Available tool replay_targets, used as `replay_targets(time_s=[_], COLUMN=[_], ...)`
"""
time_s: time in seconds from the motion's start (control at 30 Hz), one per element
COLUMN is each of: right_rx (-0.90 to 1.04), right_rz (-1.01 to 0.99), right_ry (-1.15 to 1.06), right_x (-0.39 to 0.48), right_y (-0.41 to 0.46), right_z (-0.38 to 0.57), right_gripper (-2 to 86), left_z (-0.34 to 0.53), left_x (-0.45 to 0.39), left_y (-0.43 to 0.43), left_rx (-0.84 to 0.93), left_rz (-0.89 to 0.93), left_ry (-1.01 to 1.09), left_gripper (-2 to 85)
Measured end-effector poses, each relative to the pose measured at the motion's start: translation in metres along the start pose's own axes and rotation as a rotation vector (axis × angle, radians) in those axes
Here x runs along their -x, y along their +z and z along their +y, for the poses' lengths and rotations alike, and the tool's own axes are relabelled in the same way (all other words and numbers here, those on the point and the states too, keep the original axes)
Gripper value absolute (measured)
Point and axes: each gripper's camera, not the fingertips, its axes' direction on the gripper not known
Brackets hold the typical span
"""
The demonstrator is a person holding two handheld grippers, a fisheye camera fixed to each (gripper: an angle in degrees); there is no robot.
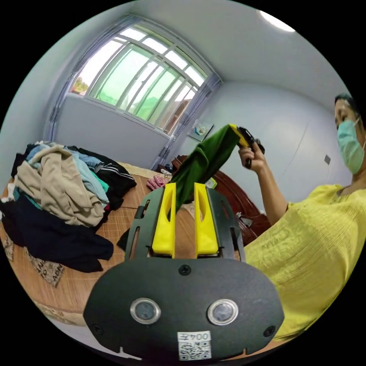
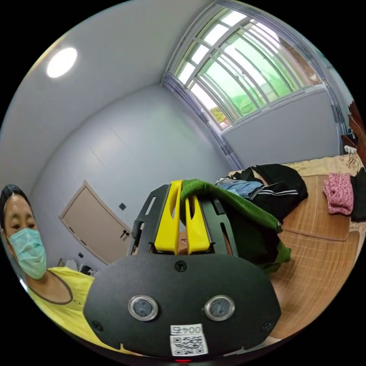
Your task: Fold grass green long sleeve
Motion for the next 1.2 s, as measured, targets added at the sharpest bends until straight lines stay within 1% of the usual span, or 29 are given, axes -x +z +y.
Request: replay_targets(time_s=[0.13, 0.2, 0.33, 0.43, 0.47, 0.53, 0.57, 0.63, 0.7, 0.9, 1.0, 1.07, 1.13, 1.2], right_rx=[-0.019, -0.050, -0.178, -0.233, -0.245, -0.255, -0.252, -0.245, -0.239, -0.216, -0.208, -0.198, -0.192, -0.190], right_rz=[0.004, -0.006, -0.082, -0.150, -0.133, -0.084, -0.067, -0.061, -0.061, -0.053, -0.057, -0.060, -0.053, -0.055], right_ry=[0.007, 0.029, 0.140, 0.235, 0.250, 0.264, 0.279, 0.301, 0.322, 0.378, 0.398, 0.417, 0.423, 0.438], right_x=[0.009, 0.009, -0.002, -0.015, -0.017, -0.016, -0.017, -0.019, -0.023, -0.036, -0.043, -0.049, -0.053, -0.061], right_y=[0.012, 0.011, 0.002, -0.003, -0.005, -0.008, -0.009, -0.010, -0.011, -0.012, -0.016, -0.019, -0.024, -0.030], right_z=[-0.021, -0.028, -0.040, -0.047, -0.050, -0.053, -0.054, -0.054, -0.055, -0.057, -0.057, -0.057, -0.058, -0.059], right_gripper=[-0.7, -0.7, -0.7, -0.6, -0.6, -0.6, -0.6, -0.7, -0.7, -0.7, -0.7, -0.7, -0.7, -0.7], left_z=[-0.003, -0.001, 0.008, 0.012, 0.012, 0.012, 0.012, 0.013, 0.016, 0.020, 0.020, 0.018, 0.018, 0.018], left_x=[-0.055, -0.077, -0.121, -0.140, -0.142, -0.144, -0.142, -0.136, -0.133, -0.138, -0.140, -0.140, -0.138, -0.132], left_y=[0.048, 0.069, 0.107, 0.125, 0.128, 0.136, 0.138, 0.147, 0.152, 0.155, 0.151, 0.148, 0.141, 0.141], left_rx=[0.076, 0.107, 0.134, 0.132, 0.130, 0.127, 0.133, 0.183, 0.214, 0.251, 0.227, 0.209, 0.172, 0.179], left_rz=[-0.085, -0.083, -0.085, -0.132, -0.143, -0.202, -0.212, -0.275, -0.294, -0.333, -0.352, -0.363, -0.376, -0.422], left_ry=[0.190, 0.268, 0.430, 0.468, 0.472, 0.455, 0.441, 0.388, 0.375, 0.388, 0.379, 0.375, 0.388, 0.397], left_gripper=[12.3, 13.1, 13.1, 15.6, 16.2, 22.6, 23.8, 28.1, 28.5, 25.3, 22.7, 18.9, 9.6, 4.9])
